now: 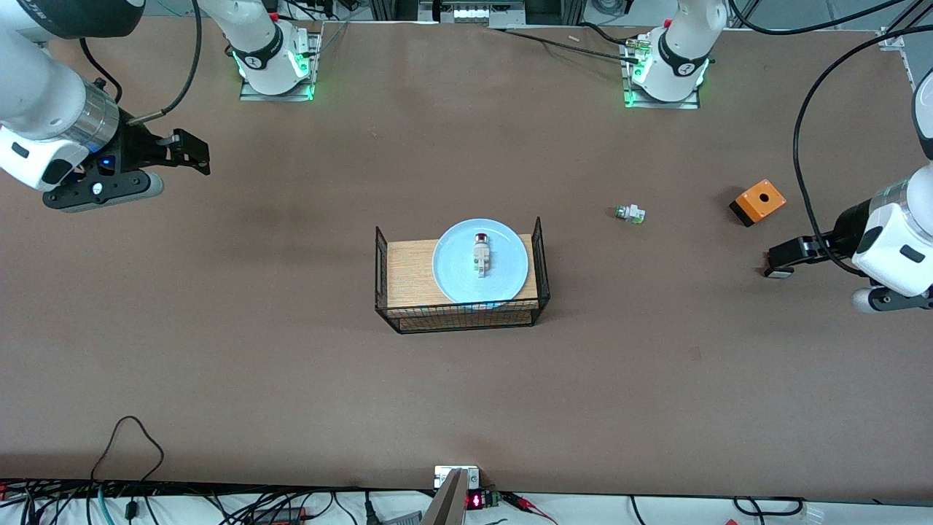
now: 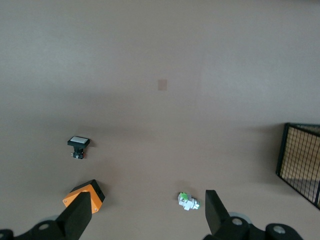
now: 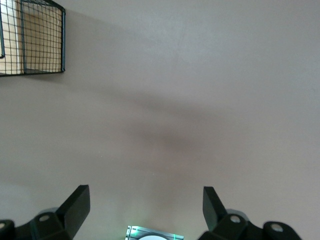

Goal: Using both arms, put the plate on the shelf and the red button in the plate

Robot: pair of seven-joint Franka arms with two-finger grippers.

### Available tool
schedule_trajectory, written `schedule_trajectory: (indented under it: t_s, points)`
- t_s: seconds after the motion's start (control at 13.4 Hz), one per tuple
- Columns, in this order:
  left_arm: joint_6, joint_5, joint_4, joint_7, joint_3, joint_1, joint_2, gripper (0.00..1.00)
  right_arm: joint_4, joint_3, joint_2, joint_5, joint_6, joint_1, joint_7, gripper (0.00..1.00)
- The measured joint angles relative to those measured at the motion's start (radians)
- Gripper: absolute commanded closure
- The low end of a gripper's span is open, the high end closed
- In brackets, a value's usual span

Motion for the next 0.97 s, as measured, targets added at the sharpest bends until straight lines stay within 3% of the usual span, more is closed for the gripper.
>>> schedule_trajectory:
  t_s: [0.15, 0.37, 0.67, 0.97]
  points:
    - [0.029, -0.008, -0.033, 0.065, 0.008, 0.004, -0.02, 0.0, -0.044, 0.0, -0.027, 0.0, 0.019, 0.0, 0.0, 0.0]
    - [0.121, -0.051, -0.162, 0.172, 0.074, -0.002, -0.093, 0.0, -0.113, -0.005, -0.069, 0.0, 0.059, -0.001, 0.0, 0.0]
    - [0.202, -0.094, -0.361, 0.184, 0.227, -0.122, -0.228, 0.0, -0.122, -0.007, -0.077, 0.0, 0.078, -0.001, 0.0, 0.0]
    - [0.204, -0.096, -0.402, 0.135, 0.239, -0.131, -0.26, 0.0, -0.105, -0.01, -0.066, 0.0, 0.081, -0.004, 0.006, 0.0]
